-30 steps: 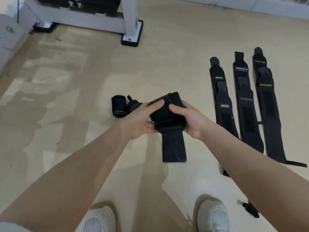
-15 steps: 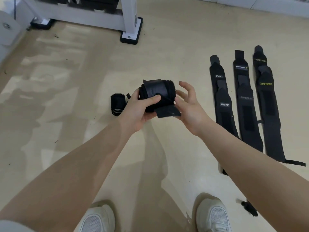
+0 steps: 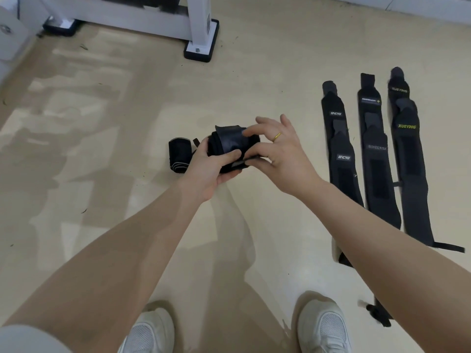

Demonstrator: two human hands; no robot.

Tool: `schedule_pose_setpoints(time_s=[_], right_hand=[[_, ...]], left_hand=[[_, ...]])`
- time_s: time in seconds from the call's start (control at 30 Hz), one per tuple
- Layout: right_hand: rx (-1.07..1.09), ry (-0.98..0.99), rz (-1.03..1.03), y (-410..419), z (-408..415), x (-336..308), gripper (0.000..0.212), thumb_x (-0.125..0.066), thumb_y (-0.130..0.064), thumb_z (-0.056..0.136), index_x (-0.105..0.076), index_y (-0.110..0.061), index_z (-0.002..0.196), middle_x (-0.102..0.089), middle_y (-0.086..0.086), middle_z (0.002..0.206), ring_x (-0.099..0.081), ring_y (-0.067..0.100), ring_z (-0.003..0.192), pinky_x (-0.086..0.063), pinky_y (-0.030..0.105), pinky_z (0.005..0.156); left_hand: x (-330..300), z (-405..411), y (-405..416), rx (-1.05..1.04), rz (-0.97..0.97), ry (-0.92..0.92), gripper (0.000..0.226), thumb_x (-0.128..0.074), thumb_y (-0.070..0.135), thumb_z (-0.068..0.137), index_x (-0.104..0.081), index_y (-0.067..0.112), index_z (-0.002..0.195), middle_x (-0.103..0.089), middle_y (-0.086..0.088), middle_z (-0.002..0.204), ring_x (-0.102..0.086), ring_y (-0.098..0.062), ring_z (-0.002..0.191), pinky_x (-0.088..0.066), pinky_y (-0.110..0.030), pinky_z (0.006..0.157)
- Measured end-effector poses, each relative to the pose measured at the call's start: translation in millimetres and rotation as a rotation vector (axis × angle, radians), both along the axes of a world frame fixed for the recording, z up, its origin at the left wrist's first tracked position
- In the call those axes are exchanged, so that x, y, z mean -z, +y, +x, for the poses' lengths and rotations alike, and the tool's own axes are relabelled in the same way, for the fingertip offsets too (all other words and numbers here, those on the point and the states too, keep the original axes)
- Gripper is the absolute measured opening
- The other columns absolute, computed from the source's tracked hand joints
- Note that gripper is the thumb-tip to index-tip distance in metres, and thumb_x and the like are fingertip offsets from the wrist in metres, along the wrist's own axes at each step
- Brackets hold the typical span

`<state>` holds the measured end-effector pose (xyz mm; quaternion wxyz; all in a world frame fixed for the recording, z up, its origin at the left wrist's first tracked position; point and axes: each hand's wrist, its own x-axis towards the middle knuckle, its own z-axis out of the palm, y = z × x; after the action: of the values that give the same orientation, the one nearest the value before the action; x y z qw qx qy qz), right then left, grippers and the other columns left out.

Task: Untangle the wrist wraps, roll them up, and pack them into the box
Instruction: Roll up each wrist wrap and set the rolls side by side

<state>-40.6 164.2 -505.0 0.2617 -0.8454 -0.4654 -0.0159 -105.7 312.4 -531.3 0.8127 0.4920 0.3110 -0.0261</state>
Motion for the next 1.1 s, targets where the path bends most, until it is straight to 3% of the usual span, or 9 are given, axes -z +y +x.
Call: schedule_pose_setpoints(time_s=[0.13,0.2,0.27,0.33,0.57,0.73,0.83,1.0,1.1], right_hand=[[0.136,0.254,0.042,-4.7,12.6,-6.6,0.013,-0.060,-0.018,0.085,-0.072,-0.012,0.087,-0.058,-0.001,0.125,-0.043,0.017,0.128,0.001,0.042,0.115],[0.171,0.347,0.147,-4.5,13.2,-6.1,0.014,-0.060,-0.015,0.084,-0.071,-0.008,0.090,-0.061,-0.004,0.113,-0.051,0.004,0.108,-0.018,0.036,0.114],[0.196,0.406,0.228,-2.7,11.8,-6.4,0.018,-0.059,-0.013,0.081,-0.071,-0.004,0.091,-0.063,-0.002,0.102,-0.053,-0.002,0.093,-0.038,0.017,0.096],[0.235,0.423,0.228,-1.3,10.1,-6.6,0.014,-0.061,-0.011,0.082,-0.070,-0.004,0.091,-0.061,-0.002,0.095,-0.054,0.000,0.082,-0.038,0.005,0.080],[0.388,0.543,0.179,3.4,5.6,-2.2,0.008,-0.059,-0.010,0.088,-0.063,-0.008,0.095,-0.056,-0.002,0.093,-0.053,0.015,0.087,-0.042,0.021,0.078],[0.525,0.686,0.182,-1.1,2.1,11.6,0.021,-0.051,-0.005,0.089,-0.052,-0.015,0.108,-0.057,-0.004,0.100,-0.054,0.010,0.086,-0.045,0.027,0.080],[0.582,0.630,0.063,-3.4,1.7,16.8,0.038,-0.039,-0.003,0.093,-0.043,-0.011,0.130,-0.053,0.004,0.122,-0.051,0.016,0.108,-0.038,0.023,0.088],[0.376,0.863,-0.022,-1.7,-4.7,8.9,0.041,-0.036,-0.045,0.098,-0.062,-0.015,0.092,-0.064,-0.002,0.092,-0.059,0.016,0.089,-0.045,0.029,0.079],[0.384,0.830,-0.014,-4.4,-2.8,15.6,0.033,-0.039,-0.049,0.096,-0.056,-0.030,0.077,-0.061,-0.012,0.080,-0.057,0.008,0.079,-0.040,0.024,0.071]], left_hand=[[-6.2,4.4,-9.3,0.113,-0.022,-0.027,0.042,-0.069,0.004,0.083,-0.053,0.026,0.114,-0.065,0.002,0.109,-0.069,-0.022,0.093,-0.058,-0.029,0.071],[-8.6,5.6,-12.3,0.174,-0.047,-0.041,0.039,-0.067,0.007,0.085,-0.053,0.028,0.115,-0.064,0.000,0.111,-0.069,-0.025,0.091,-0.057,-0.029,0.070],[-10.4,4.0,-14.1,0.228,-0.074,-0.044,0.038,-0.065,0.012,0.088,-0.051,0.029,0.119,-0.065,-0.004,0.112,-0.069,-0.026,0.084,-0.056,-0.028,0.068],[-9.4,-0.1,-15.5,0.278,-0.077,-0.032,0.042,-0.065,0.017,0.088,-0.049,0.029,0.124,-0.066,-0.008,0.110,-0.069,-0.026,0.078,-0.055,-0.029,0.067],[-9.9,-4.2,-18.4,0.221,-0.190,0.083,0.035,-0.047,0.050,0.093,-0.059,0.026,0.116,-0.067,-0.003,0.116,-0.069,-0.026,0.098,-0.056,-0.039,0.076],[-3.1,-6.5,-18.3,0.371,0.336,-0.004,0.046,-0.074,0.025,0.080,-0.049,0.023,0.119,-0.061,0.006,0.111,-0.063,-0.011,0.101,-0.056,-0.031,0.081],[-1.9,-5.0,-26.1,0.529,0.557,-0.036,0.054,-0.079,0.027,0.074,-0.049,0.025,0.119,-0.061,0.009,0.105,-0.060,-0.010,0.101,-0.053,-0.028,0.083],[-7.2,-1.5,-33.3,0.638,0.663,-0.090,0.058,-0.076,0.022,0.075,-0.047,0.028,0.125,-0.062,0.016,0.103,-0.060,-0.006,0.103,-0.049,-0.025,0.089],[-12.0,-2.2,-35.6,0.684,0.704,-0.134,0.056,-0.075,0.019,0.076,-0.045,0.028,0.122,-0.059,0.020,0.100,-0.059,-0.006,0.102,-0.049,-0.022,0.087]])
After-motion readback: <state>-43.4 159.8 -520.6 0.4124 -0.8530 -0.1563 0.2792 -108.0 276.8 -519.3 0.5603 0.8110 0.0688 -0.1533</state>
